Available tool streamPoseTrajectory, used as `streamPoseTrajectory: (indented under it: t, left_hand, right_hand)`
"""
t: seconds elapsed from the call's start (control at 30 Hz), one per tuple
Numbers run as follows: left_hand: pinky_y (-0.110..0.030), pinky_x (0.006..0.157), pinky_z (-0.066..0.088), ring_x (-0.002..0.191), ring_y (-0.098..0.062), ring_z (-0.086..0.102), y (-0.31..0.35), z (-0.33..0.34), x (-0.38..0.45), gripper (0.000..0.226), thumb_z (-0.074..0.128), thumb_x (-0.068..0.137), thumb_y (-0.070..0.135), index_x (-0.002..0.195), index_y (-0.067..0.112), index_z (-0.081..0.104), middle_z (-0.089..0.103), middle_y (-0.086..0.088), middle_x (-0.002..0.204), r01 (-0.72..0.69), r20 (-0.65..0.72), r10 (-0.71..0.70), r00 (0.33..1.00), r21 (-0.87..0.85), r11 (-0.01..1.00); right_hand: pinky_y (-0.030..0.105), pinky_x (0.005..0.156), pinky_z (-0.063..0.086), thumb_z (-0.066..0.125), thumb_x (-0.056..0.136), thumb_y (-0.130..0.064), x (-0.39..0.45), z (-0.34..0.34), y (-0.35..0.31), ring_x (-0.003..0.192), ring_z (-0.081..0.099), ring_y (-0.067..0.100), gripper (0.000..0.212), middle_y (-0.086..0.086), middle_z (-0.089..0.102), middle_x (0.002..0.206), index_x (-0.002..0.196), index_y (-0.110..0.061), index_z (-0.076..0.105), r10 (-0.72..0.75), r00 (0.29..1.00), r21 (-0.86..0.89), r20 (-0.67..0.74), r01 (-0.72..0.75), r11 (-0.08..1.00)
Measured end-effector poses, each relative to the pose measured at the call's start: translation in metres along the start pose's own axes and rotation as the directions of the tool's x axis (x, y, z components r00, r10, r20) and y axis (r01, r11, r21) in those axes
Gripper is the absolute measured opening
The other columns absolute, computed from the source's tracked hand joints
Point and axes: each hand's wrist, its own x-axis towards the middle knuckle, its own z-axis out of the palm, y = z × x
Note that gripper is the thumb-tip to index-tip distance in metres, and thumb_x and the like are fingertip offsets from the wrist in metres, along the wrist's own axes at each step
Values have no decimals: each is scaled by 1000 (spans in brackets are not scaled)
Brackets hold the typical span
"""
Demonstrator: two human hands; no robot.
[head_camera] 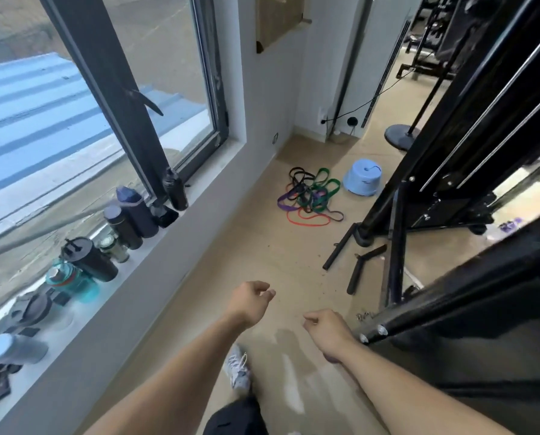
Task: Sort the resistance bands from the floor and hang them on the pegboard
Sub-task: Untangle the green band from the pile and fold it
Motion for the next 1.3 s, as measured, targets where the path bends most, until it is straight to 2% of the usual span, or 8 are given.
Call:
streamPoseTrajectory:
  t: [0.53, 0.63, 0.73, 0.83, 0.93, 1.1, 1.23, 1.3]
  left_hand:
    - [-26, 101, 46, 122, -17, 64, 129, -102, 317, 44, 65, 95, 33, 134, 13, 66, 69, -1, 132, -124, 146, 103, 984, 144, 982]
    - [-22, 97, 45, 119, -17, 65, 161, -100, 370, 43, 65, 95, 32, 133, 13, 66, 70, -1, 130, -144, 183, 113, 977, 169, 975]
    - [-24, 98, 45, 120, -17, 64, 195, -93, 427, 41, 65, 96, 32, 131, 12, 66, 69, -2, 131, -155, 199, 113, 973, 208, 966]
    - [-25, 99, 44, 121, -19, 63, 235, -89, 479, 40, 65, 97, 33, 130, 12, 67, 69, -2, 132, -155, 195, 108, 975, 245, 957]
    - [-28, 99, 46, 121, -22, 64, 274, -85, 523, 37, 61, 99, 34, 128, 13, 69, 70, -2, 130, -152, 187, 102, 977, 277, 949]
    - [-36, 86, 53, 103, -34, 68, 322, -72, 582, 28, 52, 101, 30, 87, 15, 71, 76, -13, 104, -121, 221, 56, 974, 292, 949]
    - [-31, 70, 42, 85, -33, 63, 351, -61, 623, 32, 54, 102, 30, 79, 10, 64, 67, -16, 85, -94, 223, 32, 974, 274, 957]
    - [-29, 69, 40, 79, -26, 58, 364, -57, 646, 29, 54, 102, 28, 81, 14, 68, 62, -9, 79, -105, 239, 40, 970, 267, 958]
  right_hand:
    - [19, 107, 38, 55, 105, -24, 257, -131, -145, 131, 58, 18, 36, 0, 63, 142, 137, -12, 66, 146, 988, 227, -45, -132, 965]
    - [15, 96, 41, 61, 99, -22, 310, -159, -151, 126, 63, 14, 31, -1, 72, 130, 126, -12, 75, 154, 985, 240, -75, -132, 962]
    - [23, 87, 49, 61, 96, -20, 369, -200, -154, 115, 69, 26, 24, 6, 79, 108, 105, -4, 76, 146, 982, 194, -117, -121, 973]
    - [40, 94, 54, 60, 97, -20, 418, -249, -162, 114, 66, 34, 30, 20, 71, 118, 113, 3, 68, 113, 984, 153, -135, -92, 984]
    - [43, 94, 55, 56, 100, -21, 458, -291, -168, 109, 69, 33, 32, 19, 72, 121, 118, 3, 67, 90, 992, 104, -89, -80, 991]
    - [42, 97, 55, 51, 102, -22, 508, -348, -171, 110, 68, 31, 33, 18, 72, 122, 118, 0, 69, 81, 997, 73, -13, -80, 994]
    - [35, 95, 53, 51, 104, -19, 545, -387, -176, 109, 68, 28, 31, 15, 73, 123, 118, -1, 72, 49, 999, 40, 8, -49, 998]
    - [30, 79, 47, 51, 105, -19, 567, -405, -177, 94, 65, 24, 33, 16, 73, 121, 121, 2, 71, 38, 999, 13, 10, -38, 999]
